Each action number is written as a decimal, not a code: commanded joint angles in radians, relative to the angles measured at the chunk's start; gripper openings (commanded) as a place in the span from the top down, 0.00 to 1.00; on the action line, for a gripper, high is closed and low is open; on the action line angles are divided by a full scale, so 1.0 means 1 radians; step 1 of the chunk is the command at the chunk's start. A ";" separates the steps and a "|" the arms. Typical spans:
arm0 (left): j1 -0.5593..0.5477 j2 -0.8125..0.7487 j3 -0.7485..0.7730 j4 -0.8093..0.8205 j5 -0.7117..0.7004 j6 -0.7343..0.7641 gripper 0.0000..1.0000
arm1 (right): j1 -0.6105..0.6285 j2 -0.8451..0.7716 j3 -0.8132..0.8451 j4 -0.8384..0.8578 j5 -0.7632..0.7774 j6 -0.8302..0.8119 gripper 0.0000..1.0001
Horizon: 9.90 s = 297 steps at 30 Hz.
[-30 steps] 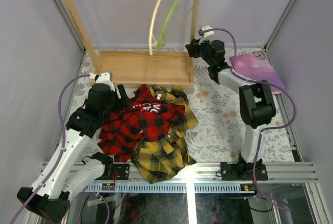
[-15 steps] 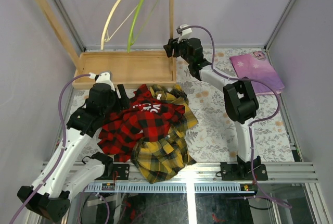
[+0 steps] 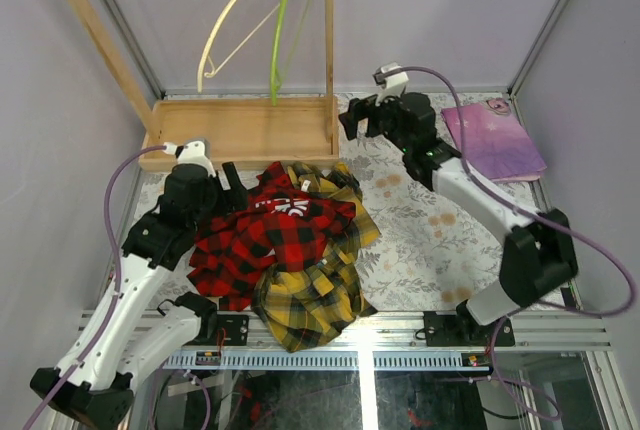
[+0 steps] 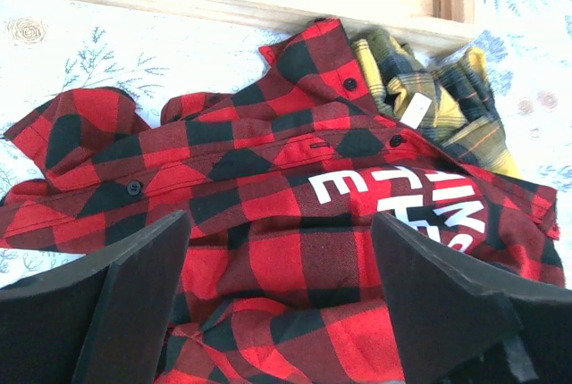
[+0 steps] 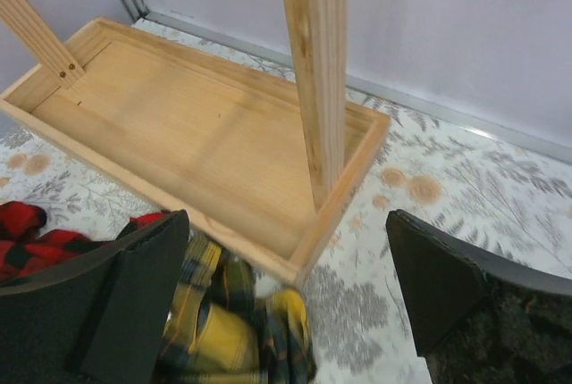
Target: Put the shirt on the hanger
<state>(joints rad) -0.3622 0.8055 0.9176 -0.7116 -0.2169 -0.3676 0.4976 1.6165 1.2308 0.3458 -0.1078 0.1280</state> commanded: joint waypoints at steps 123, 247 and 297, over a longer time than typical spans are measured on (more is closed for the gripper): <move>0.028 0.036 0.017 -0.039 -0.202 -0.056 1.00 | 0.832 0.099 -0.130 -0.625 0.480 0.686 0.19; -0.918 0.709 1.249 -0.226 -0.275 -0.037 1.00 | -0.570 -0.963 -0.220 -0.986 -0.020 0.233 0.06; -0.118 0.513 0.119 0.143 -0.104 -0.211 0.18 | 0.160 -0.452 -0.254 -0.732 0.100 0.369 0.11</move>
<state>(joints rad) -0.4858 1.2579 1.0027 -0.6735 -0.2596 -0.5598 0.5602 1.0824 0.9001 -0.5022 -0.0959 0.4492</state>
